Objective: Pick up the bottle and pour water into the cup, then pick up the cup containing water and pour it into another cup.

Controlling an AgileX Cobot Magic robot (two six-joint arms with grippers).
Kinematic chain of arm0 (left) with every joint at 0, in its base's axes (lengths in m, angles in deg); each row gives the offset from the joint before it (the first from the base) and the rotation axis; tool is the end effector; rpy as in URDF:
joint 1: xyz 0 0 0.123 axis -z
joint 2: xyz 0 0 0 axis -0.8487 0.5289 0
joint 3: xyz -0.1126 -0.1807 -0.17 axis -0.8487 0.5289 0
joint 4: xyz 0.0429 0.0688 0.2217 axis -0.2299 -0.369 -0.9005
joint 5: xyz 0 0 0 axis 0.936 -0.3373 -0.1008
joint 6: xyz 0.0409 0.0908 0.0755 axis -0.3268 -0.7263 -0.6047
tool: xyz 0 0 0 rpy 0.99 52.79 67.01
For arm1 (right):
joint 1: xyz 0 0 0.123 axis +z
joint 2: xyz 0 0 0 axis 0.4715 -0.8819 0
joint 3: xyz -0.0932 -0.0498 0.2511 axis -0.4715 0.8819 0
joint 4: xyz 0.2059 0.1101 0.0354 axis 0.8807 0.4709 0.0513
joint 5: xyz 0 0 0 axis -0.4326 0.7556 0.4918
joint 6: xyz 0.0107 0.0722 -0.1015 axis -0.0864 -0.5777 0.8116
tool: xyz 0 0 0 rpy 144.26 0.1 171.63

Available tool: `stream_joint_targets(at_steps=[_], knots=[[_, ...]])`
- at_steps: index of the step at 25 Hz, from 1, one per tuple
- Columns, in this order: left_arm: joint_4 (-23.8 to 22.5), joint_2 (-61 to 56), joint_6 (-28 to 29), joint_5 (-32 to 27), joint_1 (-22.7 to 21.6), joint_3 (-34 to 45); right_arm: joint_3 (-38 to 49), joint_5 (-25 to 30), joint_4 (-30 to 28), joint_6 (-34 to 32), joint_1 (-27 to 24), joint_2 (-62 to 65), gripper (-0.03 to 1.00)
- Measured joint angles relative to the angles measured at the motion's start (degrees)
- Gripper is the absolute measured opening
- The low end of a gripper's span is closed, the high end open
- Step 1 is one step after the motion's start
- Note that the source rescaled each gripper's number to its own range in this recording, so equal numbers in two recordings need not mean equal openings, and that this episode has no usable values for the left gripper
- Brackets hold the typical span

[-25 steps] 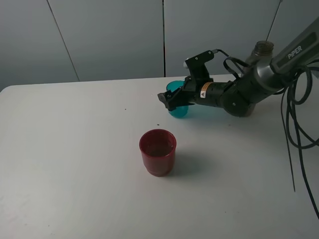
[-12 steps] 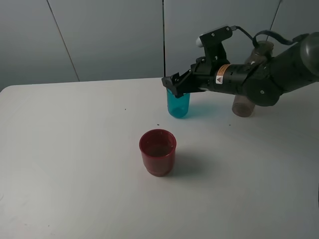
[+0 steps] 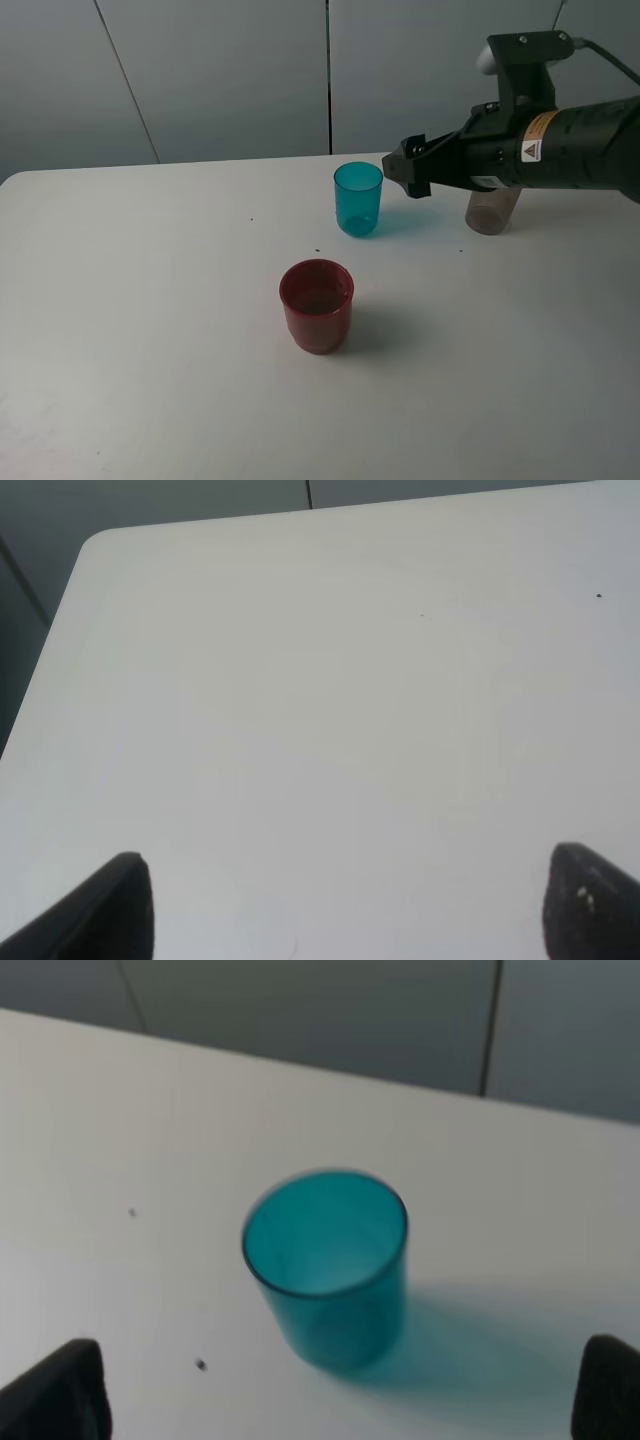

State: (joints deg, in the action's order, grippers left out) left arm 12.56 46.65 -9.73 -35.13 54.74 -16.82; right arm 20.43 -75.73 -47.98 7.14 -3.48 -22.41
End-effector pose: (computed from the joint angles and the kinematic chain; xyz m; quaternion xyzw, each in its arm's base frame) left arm 0.0209 0.0028 0.2541 -0.0013 0.8578 0.0366 0.5127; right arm 0.2659 0.1248 0.1882 -0.1421 0.8816 0.1308 0.4307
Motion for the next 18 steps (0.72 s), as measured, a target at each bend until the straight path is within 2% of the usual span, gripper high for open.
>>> stream_joint_targets(at_steps=[1,6,8,11,14,18], knots=[[0.00,0.00,0.00,0.00,0.00,0.00,0.00,5.64,2.93,2.74,0.00,2.41,1.00],[0.00,0.00,0.00,0.00,0.00,0.00,0.00,30.85,23.55,24.53,-0.24,14.86,1.00],[0.00,0.00,0.00,0.00,0.00,0.00,0.00,38.65,28.63,28.84,-2.27,19.46,1.00],[0.00,0.00,0.00,0.00,0.00,0.00,0.00,48.13,30.02,31.02,-7.12,26.29,1.00],[0.00,0.00,0.00,0.00,0.00,0.00,0.00,56.17,28.14,31.37,-11.29,33.25,1.00],[0.00,0.00,0.00,0.00,0.00,0.00,0.00,62.16,26.55,29.96,-12.40,43.65,1.00]])
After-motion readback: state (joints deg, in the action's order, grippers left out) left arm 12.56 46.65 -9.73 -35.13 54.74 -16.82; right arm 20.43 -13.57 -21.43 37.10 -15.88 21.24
